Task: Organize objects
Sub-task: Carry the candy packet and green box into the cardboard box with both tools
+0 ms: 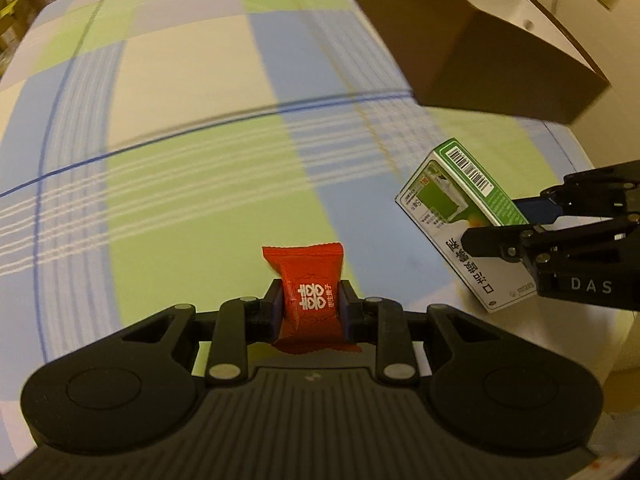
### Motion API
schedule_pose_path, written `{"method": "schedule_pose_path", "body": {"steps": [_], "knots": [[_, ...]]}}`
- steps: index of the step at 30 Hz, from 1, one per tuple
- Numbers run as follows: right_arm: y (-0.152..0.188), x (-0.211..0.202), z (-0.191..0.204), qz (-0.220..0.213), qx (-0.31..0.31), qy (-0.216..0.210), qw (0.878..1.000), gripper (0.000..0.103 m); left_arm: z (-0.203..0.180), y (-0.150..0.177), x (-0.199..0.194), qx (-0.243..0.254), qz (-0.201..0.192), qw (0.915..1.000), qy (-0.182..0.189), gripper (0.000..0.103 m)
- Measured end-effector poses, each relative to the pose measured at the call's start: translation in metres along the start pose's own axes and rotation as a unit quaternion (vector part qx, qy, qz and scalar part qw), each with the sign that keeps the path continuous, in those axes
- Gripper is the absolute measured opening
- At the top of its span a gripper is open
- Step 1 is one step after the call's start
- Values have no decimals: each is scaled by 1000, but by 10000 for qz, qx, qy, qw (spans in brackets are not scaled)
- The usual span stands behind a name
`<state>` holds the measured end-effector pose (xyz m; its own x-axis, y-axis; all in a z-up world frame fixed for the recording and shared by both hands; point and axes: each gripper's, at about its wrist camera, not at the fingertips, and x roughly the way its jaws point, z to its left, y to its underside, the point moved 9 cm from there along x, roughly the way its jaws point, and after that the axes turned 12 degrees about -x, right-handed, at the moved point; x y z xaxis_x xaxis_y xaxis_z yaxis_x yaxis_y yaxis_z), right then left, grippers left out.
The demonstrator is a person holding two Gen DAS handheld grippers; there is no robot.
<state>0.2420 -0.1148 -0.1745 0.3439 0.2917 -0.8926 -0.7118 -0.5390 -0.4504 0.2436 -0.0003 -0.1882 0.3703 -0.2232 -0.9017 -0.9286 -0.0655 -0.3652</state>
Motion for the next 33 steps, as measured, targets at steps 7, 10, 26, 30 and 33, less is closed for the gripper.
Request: {"method": "schedule_pose_path", "body": {"steps": [7,10,26,30,33], "knots": [[33,-21,-11,102,104,153,9998,27,-24,9,3,223,64,9997,104,23],[35,-23,-12,53,96,146,9998,27,-27,12,4,225,76,9997,81,23],[35,-32,-22,-181,86,-92,9998,27,-41,16,-4,-36,-31,9999,-148,23],[38,-49,-33,-327,125,-140,9993,27,-56,10,-10,-29,-135,9999,-92,23],[43,-66,-46,-455,194,-137,9987,27,-73,2,-15,17,-234,9997,0,22]]}}
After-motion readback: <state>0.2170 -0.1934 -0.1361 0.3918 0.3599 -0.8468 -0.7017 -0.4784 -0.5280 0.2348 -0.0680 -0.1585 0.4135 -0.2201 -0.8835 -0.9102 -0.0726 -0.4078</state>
